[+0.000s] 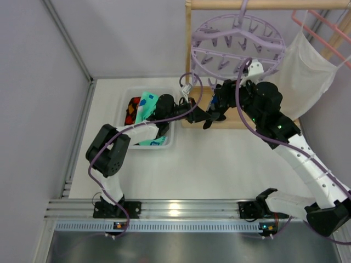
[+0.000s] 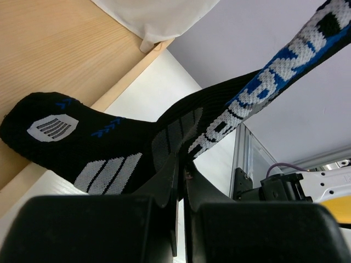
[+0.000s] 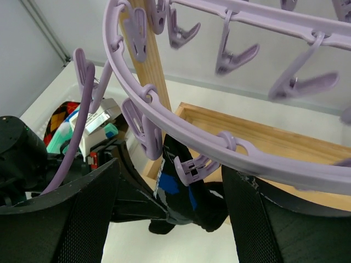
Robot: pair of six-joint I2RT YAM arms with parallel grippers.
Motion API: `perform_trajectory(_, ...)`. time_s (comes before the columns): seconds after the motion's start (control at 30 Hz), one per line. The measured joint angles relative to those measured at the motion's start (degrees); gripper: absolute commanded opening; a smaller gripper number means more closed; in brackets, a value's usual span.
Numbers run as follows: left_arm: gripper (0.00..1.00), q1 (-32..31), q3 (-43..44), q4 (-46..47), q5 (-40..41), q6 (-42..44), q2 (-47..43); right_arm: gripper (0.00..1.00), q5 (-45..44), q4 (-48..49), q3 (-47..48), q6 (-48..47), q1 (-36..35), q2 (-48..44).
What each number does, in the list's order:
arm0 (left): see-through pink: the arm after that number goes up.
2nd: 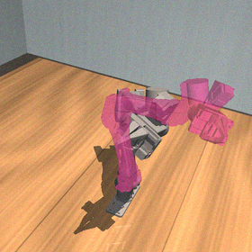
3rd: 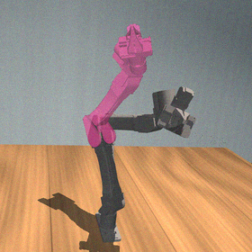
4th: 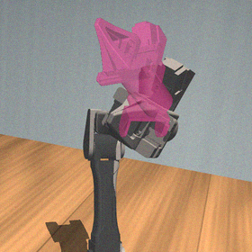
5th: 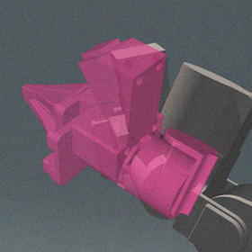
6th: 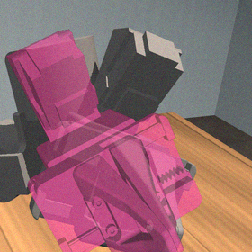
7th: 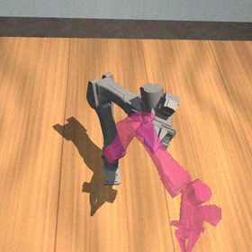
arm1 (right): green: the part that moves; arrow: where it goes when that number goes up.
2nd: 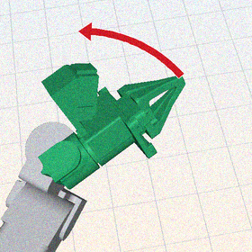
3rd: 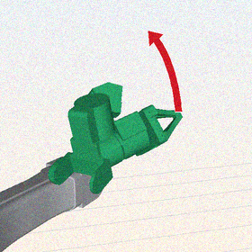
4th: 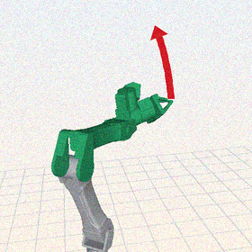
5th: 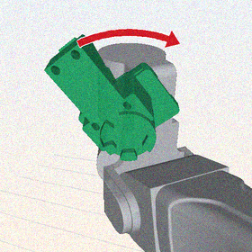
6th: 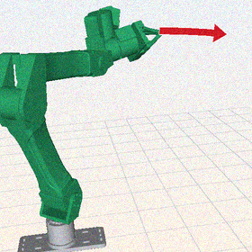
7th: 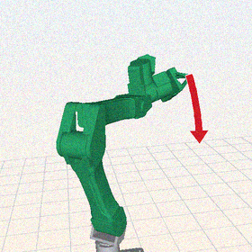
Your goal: Remove the socks clipped to the hanger
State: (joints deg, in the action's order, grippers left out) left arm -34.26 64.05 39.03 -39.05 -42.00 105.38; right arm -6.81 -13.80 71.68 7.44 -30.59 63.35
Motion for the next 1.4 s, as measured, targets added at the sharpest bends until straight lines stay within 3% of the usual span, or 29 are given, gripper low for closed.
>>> perform_trajectory(0.33, 0.0, 0.2, 0.0, 0.0, -0.6, -0.2, 0.0, 0.7, -1.6, 2.5, -0.1, -0.9, 0.1, 3.1)
perform_trajectory(0.47, 0.0, 0.5, 0.0, 0.0, -0.7, -0.3, 0.0, 0.53, -0.8, 3.5, -0.1, -1.0, 1.5, 3.9)
perform_trajectory(0.63, 0.0, 0.7, 0.0, 0.0, -0.8, -0.4, 0.0, 0.45, 0.9, 4.0, -0.1, -0.9, 3.9, 4.2)
perform_trajectory(0.77, 0.0, 0.7, 0.0, 0.0, -1.1, -1.0, 0.0, 0.25, 1.8, 5.0, -0.5, -1.3, 4.3, 4.2)
perform_trajectory(1.0, 0.0, 1.0, 0.0, 0.0, -1.3, -1.4, 0.0, 0.0, 3.2, 6.0, -0.9, -1.4, 4.5, 4.2)
perform_trajectory(1.4, 0.0, 1.0, -0.3, 0.5, -1.0, -1.5, 0.0, 0.0, 5.2, 12.3, -5.8, 0.8, 5.6, 1.2)
